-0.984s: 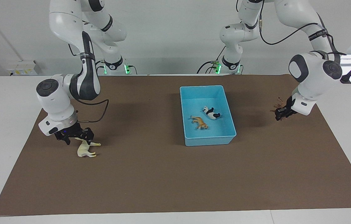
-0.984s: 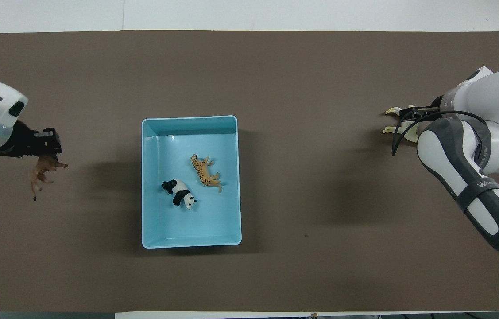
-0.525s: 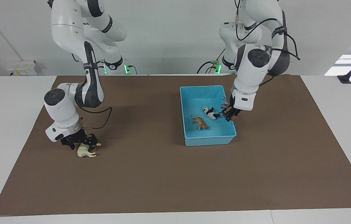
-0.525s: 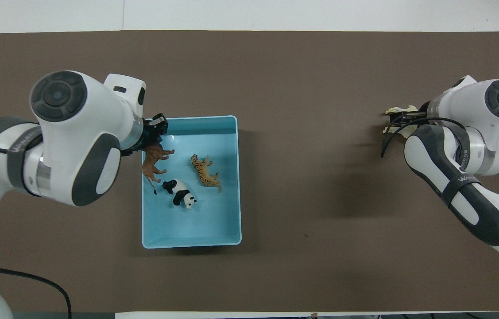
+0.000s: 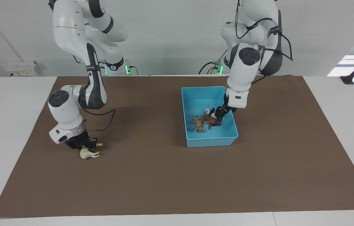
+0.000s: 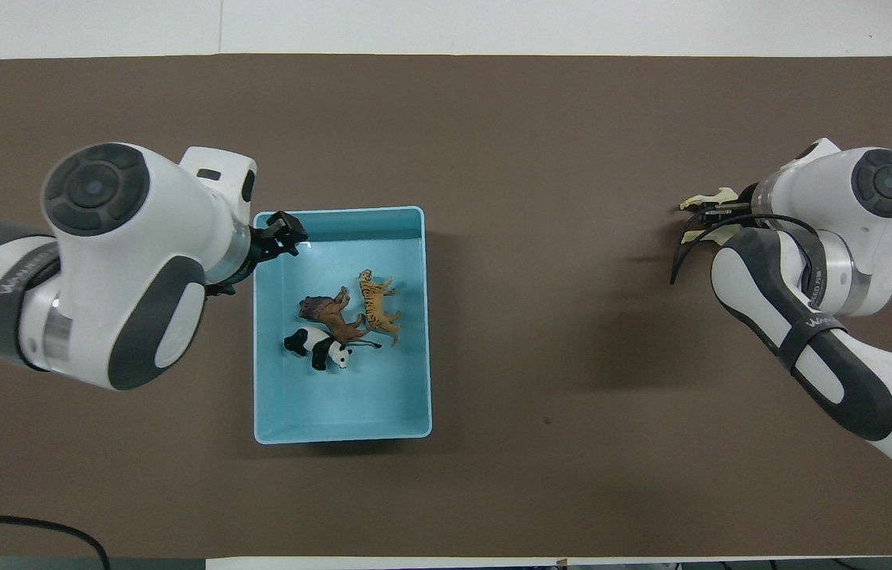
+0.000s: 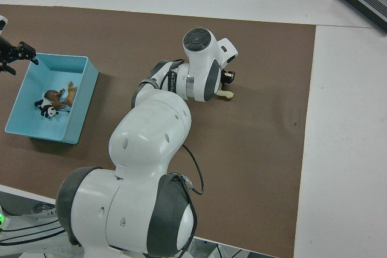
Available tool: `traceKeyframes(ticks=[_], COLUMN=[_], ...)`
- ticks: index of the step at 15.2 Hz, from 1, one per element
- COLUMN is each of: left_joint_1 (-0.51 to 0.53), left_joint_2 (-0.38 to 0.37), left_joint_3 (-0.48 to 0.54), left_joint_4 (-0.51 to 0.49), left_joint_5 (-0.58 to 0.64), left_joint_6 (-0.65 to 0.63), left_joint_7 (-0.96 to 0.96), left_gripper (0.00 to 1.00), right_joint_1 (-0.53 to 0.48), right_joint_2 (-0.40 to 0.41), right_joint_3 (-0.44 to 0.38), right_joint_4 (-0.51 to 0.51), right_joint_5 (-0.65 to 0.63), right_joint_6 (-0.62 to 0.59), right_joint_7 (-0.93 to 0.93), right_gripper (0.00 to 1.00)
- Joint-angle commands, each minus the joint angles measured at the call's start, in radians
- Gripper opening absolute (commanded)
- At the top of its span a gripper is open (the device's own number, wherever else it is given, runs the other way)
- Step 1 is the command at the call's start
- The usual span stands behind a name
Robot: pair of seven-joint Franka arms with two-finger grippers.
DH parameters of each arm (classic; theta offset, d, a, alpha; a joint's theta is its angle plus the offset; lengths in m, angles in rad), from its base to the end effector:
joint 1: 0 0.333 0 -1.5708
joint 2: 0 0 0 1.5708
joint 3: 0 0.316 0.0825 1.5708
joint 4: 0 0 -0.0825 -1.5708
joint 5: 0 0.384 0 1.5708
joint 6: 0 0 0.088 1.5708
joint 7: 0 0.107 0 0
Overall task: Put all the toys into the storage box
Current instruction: 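Place the brown horse into the box and open the left gripper, then withdraw the left gripper while the right gripper carries the cream horse over, then lower the cream horse into the box and open the right gripper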
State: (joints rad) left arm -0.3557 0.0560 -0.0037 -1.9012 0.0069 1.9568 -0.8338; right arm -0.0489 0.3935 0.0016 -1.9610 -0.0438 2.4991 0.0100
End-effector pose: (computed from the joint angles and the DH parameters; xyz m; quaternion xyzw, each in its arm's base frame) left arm 0.5382 -0.2017 0.4686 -0.9723 -0.2337 -0.0016 0.0027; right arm 0.6294 -0.0296 0.2874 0.9972 -0.0121 0.0719 0.0154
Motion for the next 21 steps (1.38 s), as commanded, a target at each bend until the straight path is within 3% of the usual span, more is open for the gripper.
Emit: traceKeyframes(ticks=[1, 3, 5, 7, 9, 11, 14, 16, 17, 18, 19, 21], left_joint_1=[0.117, 0.176, 0.221, 0.23, 0.264, 0.276, 0.285, 0.285, 0.285, 0.287, 0.287, 0.287], left_joint_2=[-0.07, -0.067, -0.052, -0.024, 0.004, -0.001, -0.004, -0.007, -0.022, -0.036, -0.048, -0.059], left_joint_3=[-0.002, -0.001, -0.001, 0.005, 0.025, 0.007, 0.002, 0.007, 0.007, 0.007, 0.007, 0.01], left_joint_4=[0.081, 0.161, 0.236, 0.295, 0.353, 0.346, 0.332, 0.32, 0.314, 0.292, 0.275, 0.265], left_joint_5=[-0.002, -0.002, 0.007, 0.018, 0.006, 0.005, 0.005, 0.005, 0.005, 0.005, 0.005, 0.005], left_joint_6=[-0.184, -0.295, -0.389, -0.438, -0.496, -0.51, -0.523, -0.55, -0.564, -0.564, -0.555, -0.553], left_joint_7=[0.224, 0.408, 0.574, 0.672, 0.697, 0.706, 0.708, 0.717, 0.741, 0.758, 0.763, 0.763], left_gripper=[1.0, 1.0, 1.0, 1.0, 1.0, 1.0, 1.0, 1.0, 1.0, 1.0, 1.0, 1.0], right_joint_1=[0.055, 0.162, 0.315, 0.462, 0.593, 0.712, 0.817, 0.839, 0.849, 0.854, 0.854, 0.851], right_joint_2=[-0.034, -0.033, 0.023, 0.095, 0.139, 0.175, 0.24, 0.252, 0.245, 0.242, 0.24, 0.229], right_joint_3=[0.005, 0.005, 0.005, 0.003, 0.014, 0.015, 0.014, 0.014, 0.014, 0.012, 0.012, 0.008], right_joint_4=[0.077, 0.268, 0.483, 0.684, 0.786, 0.817, 0.792, 0.699, 0.645, 0.639, 0.642, 0.657], right_joint_5=[0.002, -0.002, -0.01, -0.004, 0.007, 0.038, 0.033, 0.042, 0.039, 0.038, 0.038, 0.032], right_joint_6=[-0.166, -0.434, -0.66, -0.794, -0.778, -0.703, -0.591, -0.456, -0.406, -0.407, -0.419, -0.448], right_joint_7=[0.06, 0.202, 0.412, 0.575, 0.709, 0.766, 0.775, 0.78, 0.798, 0.823, 0.85, 0.912], right_gripper=[0.0, 0.0, 0.0, 0.0, 0.0, 0.0, 0.0, 0.0, 0.13, 0.84, 1.0, 1.0])
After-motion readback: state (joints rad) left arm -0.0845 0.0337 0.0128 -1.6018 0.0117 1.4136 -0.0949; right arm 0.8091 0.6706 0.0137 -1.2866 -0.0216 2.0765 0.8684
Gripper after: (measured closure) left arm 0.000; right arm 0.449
